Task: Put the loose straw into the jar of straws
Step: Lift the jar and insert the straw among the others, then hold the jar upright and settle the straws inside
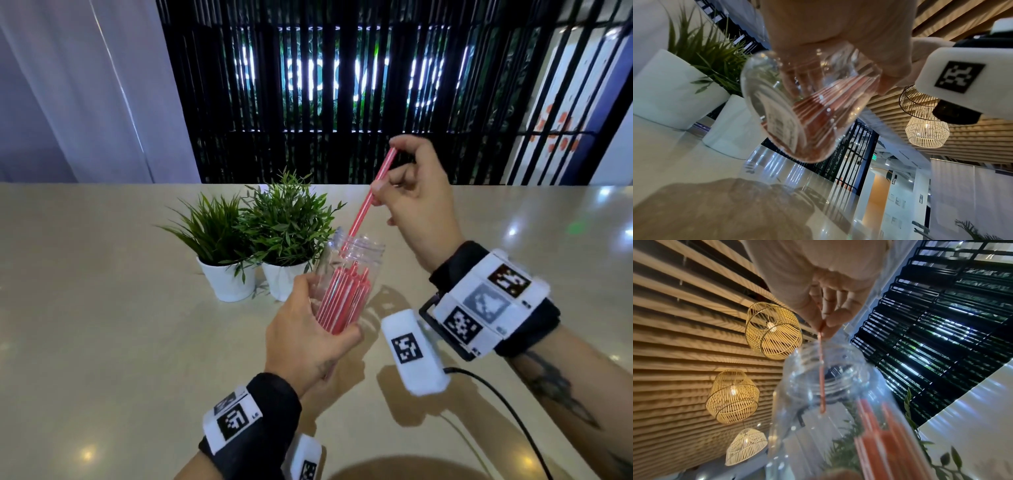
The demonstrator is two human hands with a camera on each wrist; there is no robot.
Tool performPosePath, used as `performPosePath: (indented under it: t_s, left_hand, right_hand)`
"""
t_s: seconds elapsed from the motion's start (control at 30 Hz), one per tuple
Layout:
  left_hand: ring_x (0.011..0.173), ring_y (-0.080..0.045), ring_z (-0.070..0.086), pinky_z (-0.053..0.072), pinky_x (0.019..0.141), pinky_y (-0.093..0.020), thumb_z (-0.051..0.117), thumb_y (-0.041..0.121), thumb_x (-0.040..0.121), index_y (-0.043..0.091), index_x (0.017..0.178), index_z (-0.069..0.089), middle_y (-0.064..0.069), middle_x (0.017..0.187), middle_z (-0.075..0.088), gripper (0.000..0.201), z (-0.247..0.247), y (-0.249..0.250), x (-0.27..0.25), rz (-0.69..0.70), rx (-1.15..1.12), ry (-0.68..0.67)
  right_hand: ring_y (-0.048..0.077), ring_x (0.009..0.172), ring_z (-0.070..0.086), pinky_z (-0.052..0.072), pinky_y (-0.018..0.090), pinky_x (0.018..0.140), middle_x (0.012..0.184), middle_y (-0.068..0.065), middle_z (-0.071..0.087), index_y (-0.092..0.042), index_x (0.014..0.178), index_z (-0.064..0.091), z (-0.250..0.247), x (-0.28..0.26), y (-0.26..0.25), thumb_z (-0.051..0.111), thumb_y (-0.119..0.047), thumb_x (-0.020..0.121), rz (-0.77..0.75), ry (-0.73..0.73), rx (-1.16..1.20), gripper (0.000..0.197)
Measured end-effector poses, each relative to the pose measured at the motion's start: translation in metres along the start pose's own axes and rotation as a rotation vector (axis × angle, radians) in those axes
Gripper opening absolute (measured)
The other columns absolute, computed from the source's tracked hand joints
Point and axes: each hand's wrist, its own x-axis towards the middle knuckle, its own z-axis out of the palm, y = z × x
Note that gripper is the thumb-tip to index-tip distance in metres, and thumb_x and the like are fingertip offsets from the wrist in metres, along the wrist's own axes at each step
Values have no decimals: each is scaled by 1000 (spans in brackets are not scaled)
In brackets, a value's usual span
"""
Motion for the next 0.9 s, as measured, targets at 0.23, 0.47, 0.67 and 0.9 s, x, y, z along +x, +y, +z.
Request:
performPosePath:
  t_s: [0.23, 0.47, 0.67, 0.9]
  left_hand:
    - [84, 5, 55, 52, 79, -35, 63, 58, 52, 40, 107, 34, 21, 94, 56, 64, -3, -1, 2, -21, 17, 74]
    - [80, 8, 57, 54, 78, -36, 63, 57, 52, 44, 100, 32, 23, 90, 58, 58, -9, 1, 3, -13, -8, 82]
    - [77, 10, 56, 53, 77, -35, 61, 55, 51, 38, 104, 37, 22, 90, 59, 61, -11, 4, 8, -11, -53, 99]
    - [77, 7, 60, 55, 77, -38, 63, 50, 52, 37, 101, 44, 19, 88, 63, 55, -7, 3, 8, 4, -176, 92]
  right_hand:
    - [29, 83, 59, 48, 42, 77, 90, 0, 66, -21, 98, 63, 2, -27, -7, 51, -28, 89, 14, -265, -173, 17]
    - [22, 90, 58, 46, 35, 83, 88, -5, 64, -19, 90, 65, -10, -19, -10, 49, -30, 91, 11, -66, -69, 20]
    - [7, 96, 49, 43, 28, 86, 105, -9, 53, -20, 116, 48, -8, -54, 13, 45, -30, 92, 193, -90, -14, 26]
    - [2, 121, 44, 39, 39, 103, 145, -8, 37, -36, 139, 19, 9, -105, 47, 32, -54, 86, 590, -438, 371, 57]
